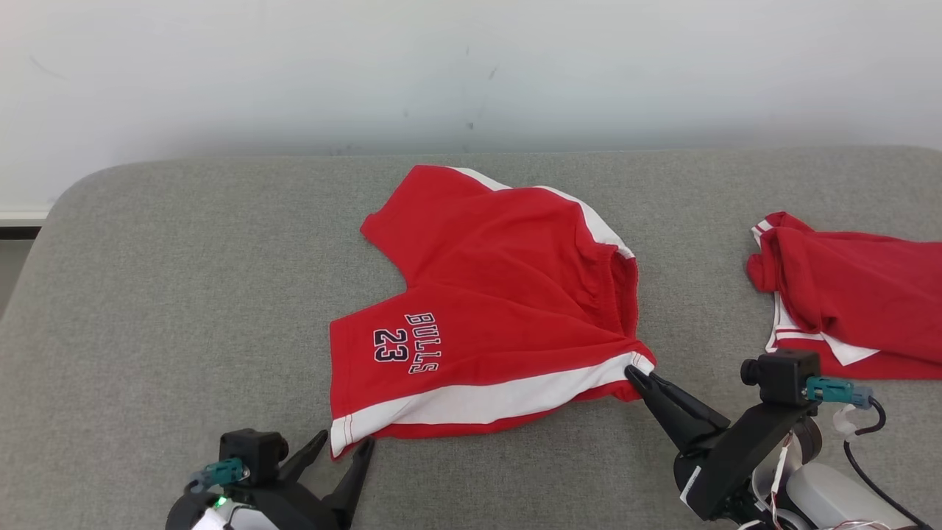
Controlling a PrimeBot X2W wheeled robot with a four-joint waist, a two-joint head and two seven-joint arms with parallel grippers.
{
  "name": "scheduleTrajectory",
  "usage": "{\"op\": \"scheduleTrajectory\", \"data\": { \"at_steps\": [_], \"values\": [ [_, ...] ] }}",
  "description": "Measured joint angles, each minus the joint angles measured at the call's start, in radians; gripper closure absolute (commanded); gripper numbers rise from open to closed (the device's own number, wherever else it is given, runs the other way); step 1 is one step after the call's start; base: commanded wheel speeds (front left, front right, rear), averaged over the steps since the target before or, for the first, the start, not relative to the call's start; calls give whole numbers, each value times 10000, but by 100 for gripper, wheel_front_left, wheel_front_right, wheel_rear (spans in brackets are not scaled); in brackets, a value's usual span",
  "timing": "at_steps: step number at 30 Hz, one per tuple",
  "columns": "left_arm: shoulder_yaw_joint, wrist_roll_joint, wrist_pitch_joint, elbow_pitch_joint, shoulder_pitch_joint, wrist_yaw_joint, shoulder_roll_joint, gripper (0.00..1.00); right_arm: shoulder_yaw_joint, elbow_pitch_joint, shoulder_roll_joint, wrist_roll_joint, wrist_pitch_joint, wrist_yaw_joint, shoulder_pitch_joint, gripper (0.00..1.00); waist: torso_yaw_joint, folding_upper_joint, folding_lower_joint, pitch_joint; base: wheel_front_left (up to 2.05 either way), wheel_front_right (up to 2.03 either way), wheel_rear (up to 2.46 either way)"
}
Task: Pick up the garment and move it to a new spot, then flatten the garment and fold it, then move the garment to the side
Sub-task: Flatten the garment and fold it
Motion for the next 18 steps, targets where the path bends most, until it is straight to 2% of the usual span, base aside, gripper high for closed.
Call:
{"op": "scheduleTrajectory", "data": {
  "at_steps": [3,4,5,6,7,8,18],
  "values": [
    [-23,-4,127,0,-138,-4,-46,1,17,0,-54,0,-13,0,0,100,-34,0,0,15,0,0,0],
    [-29,-4,148,4,-137,-4,-46,16,33,0,-59,0,-33,0,0,100,-45,0,0,20,0,0,0],
    [-42,-4,174,2,-138,-4,-46,50,42,2,-59,0,-46,-2,0,100,-56,0,0,24,0,0,0],
    [-42,-4,174,2,-138,-4,-46,58,42,2,-59,0,-46,-2,0,100,-56,0,0,24,0,0,0],
    [-58,-2,180,2,-138,-2,-46,85,46,2,-59,0,-56,0,0,100,-66,0,0,28,0,0,0],
    [-56,-2,184,0,-139,2,-48,100,56,2,-61,0,-61,-2,-1,100,-76,0,0,31,0,0,0],
    [13,-2,247,-142,-289,77,-59,100,81,23,-182,8,-182,0,-1,100,-44,0,0,56,0,0,0]
  ]
}}
